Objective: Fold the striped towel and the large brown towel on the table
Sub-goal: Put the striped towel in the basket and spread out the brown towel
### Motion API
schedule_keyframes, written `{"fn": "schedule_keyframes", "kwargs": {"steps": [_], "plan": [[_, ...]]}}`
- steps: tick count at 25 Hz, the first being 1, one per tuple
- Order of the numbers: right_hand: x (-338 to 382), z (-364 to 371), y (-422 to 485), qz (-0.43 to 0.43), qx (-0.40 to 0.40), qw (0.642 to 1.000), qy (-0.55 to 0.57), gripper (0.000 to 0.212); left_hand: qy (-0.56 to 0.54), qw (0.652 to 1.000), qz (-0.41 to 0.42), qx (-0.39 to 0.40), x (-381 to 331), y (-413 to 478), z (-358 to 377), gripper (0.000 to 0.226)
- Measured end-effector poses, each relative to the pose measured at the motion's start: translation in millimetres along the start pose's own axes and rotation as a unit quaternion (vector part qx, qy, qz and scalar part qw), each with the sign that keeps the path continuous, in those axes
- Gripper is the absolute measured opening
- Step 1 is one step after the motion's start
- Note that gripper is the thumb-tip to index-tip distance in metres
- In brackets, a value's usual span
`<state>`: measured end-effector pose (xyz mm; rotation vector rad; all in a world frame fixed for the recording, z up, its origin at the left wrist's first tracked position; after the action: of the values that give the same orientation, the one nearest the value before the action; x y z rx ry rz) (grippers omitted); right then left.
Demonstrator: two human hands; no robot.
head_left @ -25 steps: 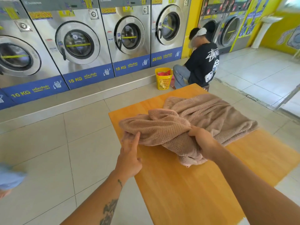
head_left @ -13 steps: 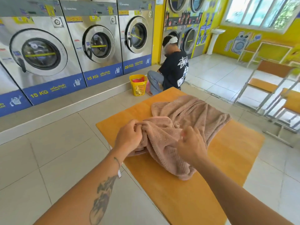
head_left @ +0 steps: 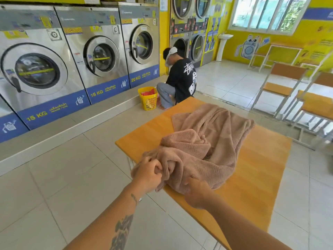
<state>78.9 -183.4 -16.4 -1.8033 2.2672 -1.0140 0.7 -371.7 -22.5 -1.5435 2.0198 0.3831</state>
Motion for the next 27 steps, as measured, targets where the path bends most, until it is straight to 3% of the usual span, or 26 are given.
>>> {"fn": "schedule_keyframes", "kwargs": {"steps": [3,5,7,9,12,16,18,20,23,27], "plan": [[-6,14,0,0.006,0.039,0.998,-0.040,0.069,0.012,0.999,-0.014,0.040,15,-10,31,0.022],[-17,23,4,0.027,0.037,0.996,-0.075,0.080,0.001,0.998,-0.023,0.056,15,-16,39,0.055],[-23,33,7,0.030,0.007,0.992,-0.121,0.084,-0.019,0.997,-0.033,0.064,14,-20,43,0.092],[-22,40,11,0.026,-0.046,0.988,-0.145,0.079,-0.053,0.996,-0.041,0.063,14,-20,46,0.106],[-23,43,21,0.021,-0.121,0.980,-0.157,0.067,-0.102,0.991,-0.066,0.058,15,-16,52,0.106],[-36,34,27,0.011,-0.153,0.974,-0.168,0.041,-0.101,0.990,-0.087,0.051,7,-9,57,0.103],[-41,13,25,0.001,-0.194,0.978,-0.077,0.026,-0.086,0.992,-0.088,0.022,1,-7,52,0.098],[-53,-27,21,0.010,-0.267,0.963,0.045,0.027,-0.079,0.994,-0.068,-0.028,-4,-6,40,0.097],[-90,-96,13,0.083,-0.332,0.929,0.140,0.028,-0.075,0.989,0.008,-0.130,-6,-6,20,0.092],[-124,-129,1,0.203,-0.351,0.903,0.141,0.029,-0.107,0.970,0.015,-0.218,-3,-6,5,0.055]]}}
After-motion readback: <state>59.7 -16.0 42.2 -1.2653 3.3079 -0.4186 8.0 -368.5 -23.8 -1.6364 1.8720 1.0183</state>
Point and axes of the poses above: each hand's wrist, its own y-axis towards the middle knuckle, its own z-axis out of the palm, x = y × z, the point moved 3 cm from there along y, towards the middle knuckle, and after that the axes turned 5 degrees about z, right-handed, at the moved point
